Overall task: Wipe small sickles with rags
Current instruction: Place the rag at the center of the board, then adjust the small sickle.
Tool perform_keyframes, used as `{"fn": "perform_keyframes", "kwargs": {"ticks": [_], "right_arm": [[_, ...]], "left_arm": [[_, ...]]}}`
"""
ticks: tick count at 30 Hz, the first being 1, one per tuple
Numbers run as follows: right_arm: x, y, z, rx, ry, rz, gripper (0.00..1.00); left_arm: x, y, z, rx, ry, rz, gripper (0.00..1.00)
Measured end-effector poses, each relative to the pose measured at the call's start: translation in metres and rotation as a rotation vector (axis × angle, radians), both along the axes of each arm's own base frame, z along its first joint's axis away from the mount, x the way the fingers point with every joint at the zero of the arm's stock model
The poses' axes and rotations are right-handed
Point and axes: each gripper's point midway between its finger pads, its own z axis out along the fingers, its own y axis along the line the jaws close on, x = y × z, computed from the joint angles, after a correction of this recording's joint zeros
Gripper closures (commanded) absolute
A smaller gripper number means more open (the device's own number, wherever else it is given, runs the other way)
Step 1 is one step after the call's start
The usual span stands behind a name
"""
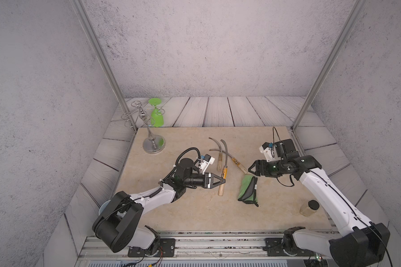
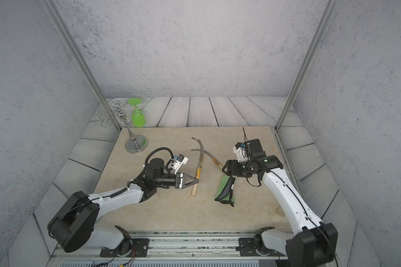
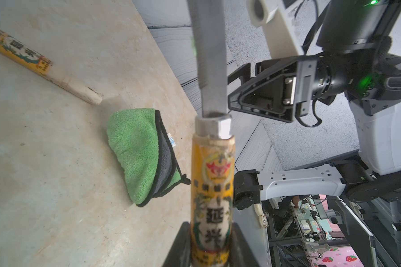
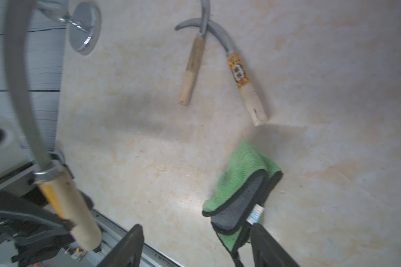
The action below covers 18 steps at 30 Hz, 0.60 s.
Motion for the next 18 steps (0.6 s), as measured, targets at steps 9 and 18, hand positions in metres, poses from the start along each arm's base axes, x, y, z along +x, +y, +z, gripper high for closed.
{"fn": "perform_keyframes", "kwargs": {"ticks": [9, 18], "right_arm": [[-0.01, 0.049, 0.023, 0.159, -0.027, 0.133, 0.3], [-0.004, 0.076, 0.022, 0.218, -0.016, 0.17, 0.34]], "left_arm": [[0.002, -0.017, 0.008, -0.018, -0.018, -0.03, 1.0], [-0.005, -0.037, 0.006, -0.023, -0.005, -0.074, 1.0]]}}
